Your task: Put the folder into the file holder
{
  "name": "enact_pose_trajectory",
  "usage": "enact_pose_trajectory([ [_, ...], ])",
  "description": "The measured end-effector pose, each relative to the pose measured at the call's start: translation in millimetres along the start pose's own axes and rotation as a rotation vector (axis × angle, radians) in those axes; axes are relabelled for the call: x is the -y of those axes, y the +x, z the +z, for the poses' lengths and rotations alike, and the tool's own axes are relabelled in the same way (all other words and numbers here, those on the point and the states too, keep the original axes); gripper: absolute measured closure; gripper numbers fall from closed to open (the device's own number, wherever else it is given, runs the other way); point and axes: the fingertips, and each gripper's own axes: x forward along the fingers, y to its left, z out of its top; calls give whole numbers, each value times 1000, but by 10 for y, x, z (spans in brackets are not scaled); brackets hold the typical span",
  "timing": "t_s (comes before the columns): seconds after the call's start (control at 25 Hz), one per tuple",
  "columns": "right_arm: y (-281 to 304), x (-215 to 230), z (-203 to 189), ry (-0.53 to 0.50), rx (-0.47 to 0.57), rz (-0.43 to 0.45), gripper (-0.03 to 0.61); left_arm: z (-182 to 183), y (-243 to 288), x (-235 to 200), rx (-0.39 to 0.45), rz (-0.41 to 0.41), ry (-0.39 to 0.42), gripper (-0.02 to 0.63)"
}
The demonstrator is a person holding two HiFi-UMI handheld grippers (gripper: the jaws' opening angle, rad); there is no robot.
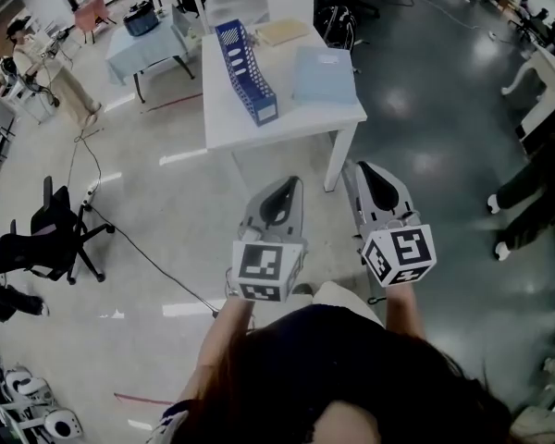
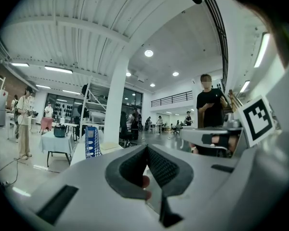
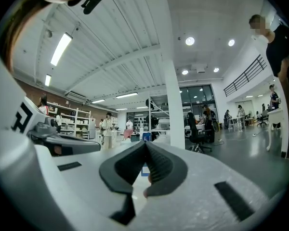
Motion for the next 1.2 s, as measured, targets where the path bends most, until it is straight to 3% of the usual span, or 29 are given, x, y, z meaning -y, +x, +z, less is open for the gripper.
enact_pose_trajectory([
  [0.64, 401, 284, -45, -32, -8, -17, 578, -29, 465, -124, -20, -31, -8, 607],
  [0.8, 526, 406, -57, -28, -8, -20, 578, 25, 648, -218, 26, -13, 16, 607],
  [1.2, 935, 763, -159, -12, -21, -7, 578, -38, 1181, -272, -34, -20, 2, 607],
])
